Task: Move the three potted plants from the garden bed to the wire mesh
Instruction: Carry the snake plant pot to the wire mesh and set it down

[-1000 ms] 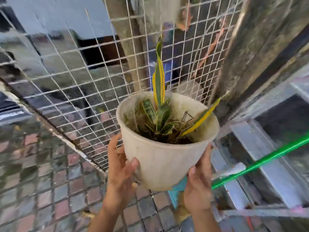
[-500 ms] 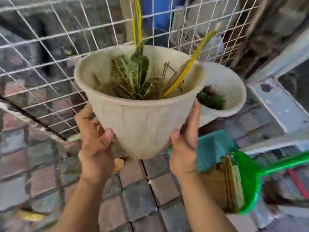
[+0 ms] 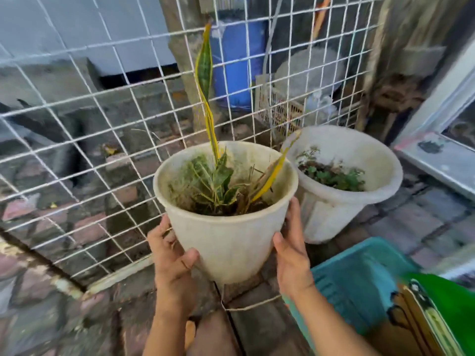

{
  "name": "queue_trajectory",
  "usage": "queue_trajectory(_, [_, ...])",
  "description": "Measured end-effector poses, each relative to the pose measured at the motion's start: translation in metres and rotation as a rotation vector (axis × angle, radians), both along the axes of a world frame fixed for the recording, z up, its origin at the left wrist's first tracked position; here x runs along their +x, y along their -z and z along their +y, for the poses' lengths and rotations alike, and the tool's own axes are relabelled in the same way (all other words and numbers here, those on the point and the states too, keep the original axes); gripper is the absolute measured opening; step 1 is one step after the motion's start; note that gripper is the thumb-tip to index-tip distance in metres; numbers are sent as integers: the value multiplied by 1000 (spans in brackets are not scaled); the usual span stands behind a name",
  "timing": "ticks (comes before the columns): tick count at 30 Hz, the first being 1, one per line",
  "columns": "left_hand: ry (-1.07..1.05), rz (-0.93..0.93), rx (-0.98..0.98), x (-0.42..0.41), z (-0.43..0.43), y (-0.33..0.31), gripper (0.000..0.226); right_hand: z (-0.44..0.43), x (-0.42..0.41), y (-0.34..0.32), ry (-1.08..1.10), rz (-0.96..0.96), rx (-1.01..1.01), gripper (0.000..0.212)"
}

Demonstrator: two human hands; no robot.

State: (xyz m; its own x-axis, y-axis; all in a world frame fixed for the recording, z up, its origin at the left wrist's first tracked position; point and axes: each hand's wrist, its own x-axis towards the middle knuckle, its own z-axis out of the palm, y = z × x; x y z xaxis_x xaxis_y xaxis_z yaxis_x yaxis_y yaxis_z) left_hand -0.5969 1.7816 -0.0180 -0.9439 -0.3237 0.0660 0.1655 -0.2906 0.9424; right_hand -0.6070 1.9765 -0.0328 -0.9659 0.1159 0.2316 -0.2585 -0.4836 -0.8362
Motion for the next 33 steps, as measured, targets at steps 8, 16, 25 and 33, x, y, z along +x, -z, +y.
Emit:
queue_trajectory(8, [60, 10, -66, 0, -17, 19, 124, 8, 2, 8, 35, -193, 158, 80])
queue_trajectory(16, [178, 26, -201, -2, -24, 46, 96, 23, 3, 14, -22, -206, 178, 74])
queue_trajectory(25, [231, 49, -194, 3, 0, 60, 90, 41, 2, 32, 7, -211, 191, 65])
queue_trajectory(33, [252, -9, -187, 3, -11, 49, 105, 39, 7, 25, 129, -241, 140, 54])
